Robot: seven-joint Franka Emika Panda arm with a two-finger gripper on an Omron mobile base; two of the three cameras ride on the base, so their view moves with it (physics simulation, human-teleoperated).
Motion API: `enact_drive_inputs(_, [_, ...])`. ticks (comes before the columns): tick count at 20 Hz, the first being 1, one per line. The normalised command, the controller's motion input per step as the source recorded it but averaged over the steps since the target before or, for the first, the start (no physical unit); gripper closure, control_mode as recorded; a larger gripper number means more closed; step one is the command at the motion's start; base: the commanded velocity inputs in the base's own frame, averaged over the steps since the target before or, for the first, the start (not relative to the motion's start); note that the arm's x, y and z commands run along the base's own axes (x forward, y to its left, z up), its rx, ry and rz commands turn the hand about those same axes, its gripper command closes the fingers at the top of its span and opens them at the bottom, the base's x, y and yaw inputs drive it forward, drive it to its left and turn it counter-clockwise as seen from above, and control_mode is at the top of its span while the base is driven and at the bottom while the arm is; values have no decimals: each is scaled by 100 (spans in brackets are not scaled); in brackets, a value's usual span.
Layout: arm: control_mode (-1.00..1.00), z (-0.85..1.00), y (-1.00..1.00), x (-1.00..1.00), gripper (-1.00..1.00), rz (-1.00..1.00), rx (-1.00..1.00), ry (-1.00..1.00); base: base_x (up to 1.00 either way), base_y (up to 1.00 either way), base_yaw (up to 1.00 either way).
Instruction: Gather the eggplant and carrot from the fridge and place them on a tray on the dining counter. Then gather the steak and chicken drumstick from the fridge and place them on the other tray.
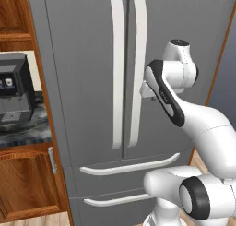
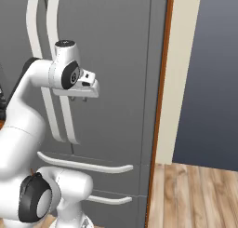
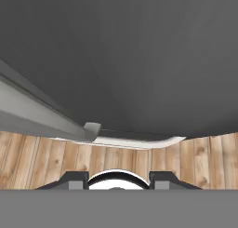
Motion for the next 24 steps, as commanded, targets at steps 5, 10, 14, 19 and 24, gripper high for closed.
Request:
enact_drive_inputs(5, [100, 0, 0, -1, -100, 0, 0, 0, -26, 8, 0])
enact_drive_inputs(10, [100, 0, 0, 0, -100, 0, 0, 0, -49, 50, -2])
enact_drive_inputs(14, [100, 0, 0, 0, -100, 0, 0, 0, -37, 35, -7])
enact_drive_inputs(19, [100, 0, 0, 0, -100, 0, 0, 0, -24, -17, -2])
enact_drive_inputs(24, [100, 0, 0, 0, -100, 0, 0, 0, -2, 20, 0])
